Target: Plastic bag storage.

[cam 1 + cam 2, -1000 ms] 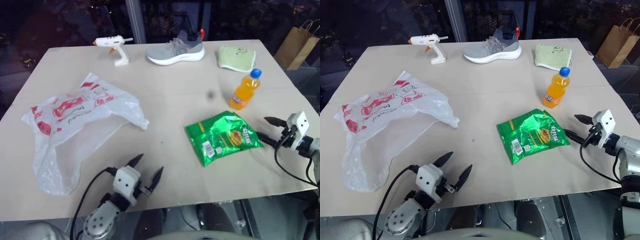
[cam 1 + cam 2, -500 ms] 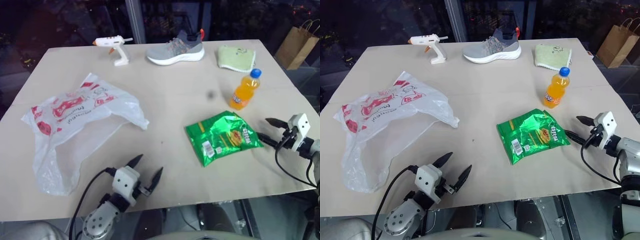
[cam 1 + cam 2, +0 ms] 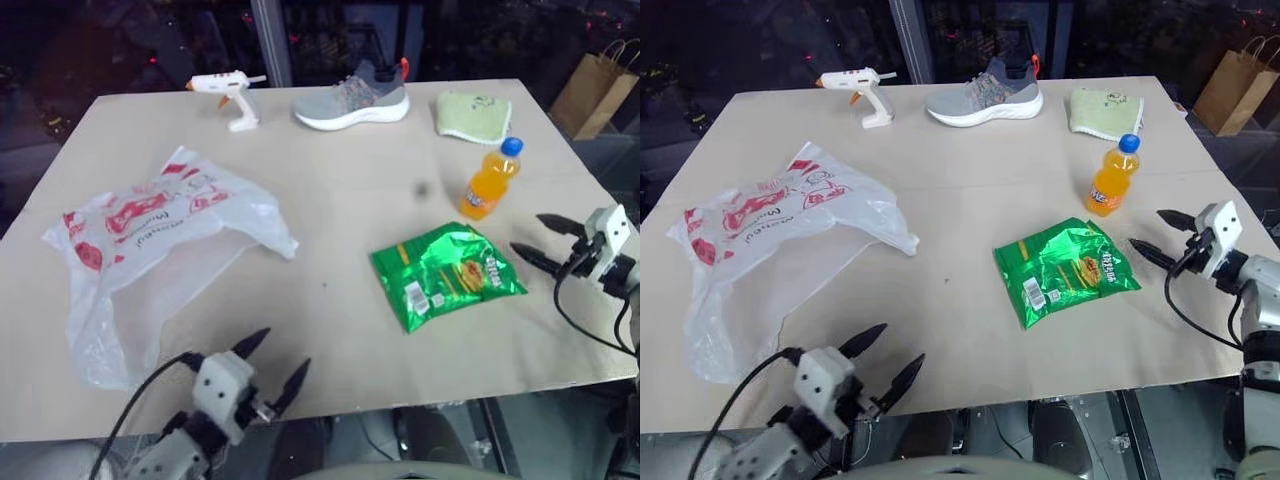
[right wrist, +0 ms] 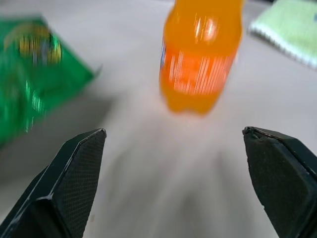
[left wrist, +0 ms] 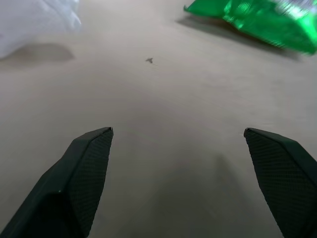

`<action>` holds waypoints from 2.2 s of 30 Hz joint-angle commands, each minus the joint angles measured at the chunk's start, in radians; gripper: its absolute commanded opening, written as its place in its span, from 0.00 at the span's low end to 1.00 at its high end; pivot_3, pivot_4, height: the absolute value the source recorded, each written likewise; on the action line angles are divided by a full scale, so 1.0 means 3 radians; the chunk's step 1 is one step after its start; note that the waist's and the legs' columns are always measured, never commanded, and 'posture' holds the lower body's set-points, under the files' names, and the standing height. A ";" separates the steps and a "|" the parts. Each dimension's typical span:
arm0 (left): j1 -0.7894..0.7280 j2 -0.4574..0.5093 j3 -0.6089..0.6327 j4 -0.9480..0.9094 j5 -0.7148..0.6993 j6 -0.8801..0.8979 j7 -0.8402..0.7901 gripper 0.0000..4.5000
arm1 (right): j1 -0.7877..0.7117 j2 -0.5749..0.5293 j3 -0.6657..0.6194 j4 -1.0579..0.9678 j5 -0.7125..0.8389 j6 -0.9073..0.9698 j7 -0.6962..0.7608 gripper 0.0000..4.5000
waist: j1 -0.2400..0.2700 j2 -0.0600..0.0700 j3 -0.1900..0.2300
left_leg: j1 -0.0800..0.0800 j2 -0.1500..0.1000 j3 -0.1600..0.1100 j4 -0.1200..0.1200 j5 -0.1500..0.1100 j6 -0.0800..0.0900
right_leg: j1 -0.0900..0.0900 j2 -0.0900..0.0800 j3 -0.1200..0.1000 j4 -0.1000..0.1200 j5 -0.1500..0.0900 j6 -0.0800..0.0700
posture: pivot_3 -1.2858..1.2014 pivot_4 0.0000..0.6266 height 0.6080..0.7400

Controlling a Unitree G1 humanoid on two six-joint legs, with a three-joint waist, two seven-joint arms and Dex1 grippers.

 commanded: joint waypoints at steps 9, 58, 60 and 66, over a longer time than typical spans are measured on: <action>0.0933 -0.0974 0.0733 -0.0170 -0.0207 -0.1140 0.0117 0.98 | 0.0038 0.0266 0.0387 -0.2459 0.1075 0.1812 0.0136 1.00 | 0.0003 -0.0008 0.0003 | -0.0010 0.0001 -0.0002 0.0002 -0.0005 0.0007 | -0.0002 0.0002 -0.0006 -0.0014 -0.0002 0.0001 | 0.52 0.24 1.00; -0.2516 0.0032 0.0871 0.1027 -0.1781 0.0977 0.0025 0.01 | 0.0082 0.0317 0.0339 -0.2375 0.0622 0.1596 -0.0327 1.00 | 0.0041 -0.0015 0.0001 | -0.0038 -0.0005 -0.0031 0.0018 -0.0005 0.0007 | -0.0023 0.0002 -0.0027 0.0009 0.0011 0.0015 | 0.52 0.24 1.00; -0.3032 0.0000 0.0620 0.1352 -0.1690 0.1063 -0.0140 0.01 | 0.0082 0.0321 0.0294 -0.2344 0.0598 0.1547 -0.0367 1.00 | 0.0056 -0.0015 0.0001 | -0.0038 -0.0006 -0.0036 0.0020 -0.0005 0.0007 | -0.0023 0.0003 -0.0032 0.0015 0.0011 0.0015 | 0.52 0.24 1.00; -0.4209 -0.0268 0.0104 0.2286 -0.1485 0.1129 -0.0732 0.01 | 0.0160 0.0312 0.0225 -0.2409 0.0571 0.1541 -0.0474 1.00 | 0.0084 -0.0014 0.0002 | -0.0043 -0.0010 -0.0043 0.0047 -0.0004 0.0006 | -0.0021 0.0004 -0.0036 0.0035 0.0011 0.0015 | 0.52 0.24 1.00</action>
